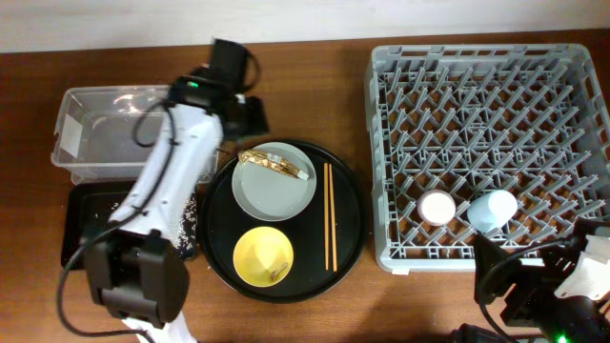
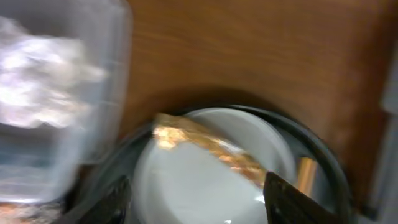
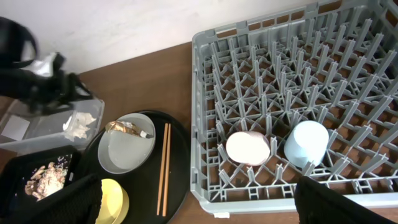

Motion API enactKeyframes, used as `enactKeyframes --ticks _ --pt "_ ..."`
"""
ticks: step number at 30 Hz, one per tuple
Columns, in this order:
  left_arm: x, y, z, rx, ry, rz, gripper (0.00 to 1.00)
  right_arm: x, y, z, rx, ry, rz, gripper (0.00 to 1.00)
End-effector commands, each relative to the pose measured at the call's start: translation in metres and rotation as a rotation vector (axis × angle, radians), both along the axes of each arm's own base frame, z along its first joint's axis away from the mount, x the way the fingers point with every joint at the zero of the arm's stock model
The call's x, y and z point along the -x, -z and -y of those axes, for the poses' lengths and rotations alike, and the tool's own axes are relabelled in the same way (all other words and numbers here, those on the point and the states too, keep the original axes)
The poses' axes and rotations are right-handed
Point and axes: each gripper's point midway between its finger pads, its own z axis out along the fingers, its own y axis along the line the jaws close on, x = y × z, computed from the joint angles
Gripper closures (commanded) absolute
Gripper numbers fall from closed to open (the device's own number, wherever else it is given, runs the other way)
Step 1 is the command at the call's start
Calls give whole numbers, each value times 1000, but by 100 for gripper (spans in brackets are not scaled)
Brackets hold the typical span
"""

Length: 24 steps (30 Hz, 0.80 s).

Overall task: Sort waste into correct bins and load items into the dishwasher rack
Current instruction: 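Grasp the snack wrapper from the plate and drop it in the clear bin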

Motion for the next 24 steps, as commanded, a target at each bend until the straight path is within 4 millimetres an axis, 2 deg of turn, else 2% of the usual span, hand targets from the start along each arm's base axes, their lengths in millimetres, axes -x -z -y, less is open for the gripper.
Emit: enactKeyframes --ticks 1,4,6,7,8,11,12,14,15,17,18,19,20,21,22,23,24 --pt "15 67 26 41 -158 -152 36 0 -2 0 8 -3 7 1" --pt "13 105 46 49 -142 -198 40 0 -2 0 8 -3 7 1" --pt "11 125 53 58 -131 -222 51 0 -2 0 8 -3 7 1" --pt "11 131 55 55 -128 -227 54 0 -2 0 8 -3 7 1" --pt "12 136 55 50 -127 -236 59 0 -2 0 8 -3 7 1" --pt "15 137 57 59 -123 -251 93 0 -2 0 8 -3 7 1" --pt "17 137 58 64 -121 -258 100 0 -2 0 8 -3 7 1" --pt "26 134 57 58 -112 -292 100 0 -2 0 8 -3 7 1" --pt "32 121 55 49 -78 -302 100 0 -2 0 8 -3 7 1" --pt "29 82 45 5 -28 -232 100 0 -2 0 8 -3 7 1" --pt "23 51 31 -41 -22 -152 100 0 -2 0 8 -3 7 1" --pt "16 12 7 -89 -70 -41 100 0 -2 0 8 -3 7 1" --pt "12 -7 -6 -108 -95 16 100 0 -2 0 8 -3 7 1" --pt "3 -36 -36 -146 -147 110 100 0 -2 0 8 -3 7 1" --pt "-4 -46 -64 -175 -210 146 100 0 -2 0 8 -3 7 1" --pt "-7 -47 -85 -188 -259 151 100 0 -2 0 8 -3 7 1" --pt "-14 -38 -112 -181 -320 135 100 0 -2 0 8 -3 7 1"
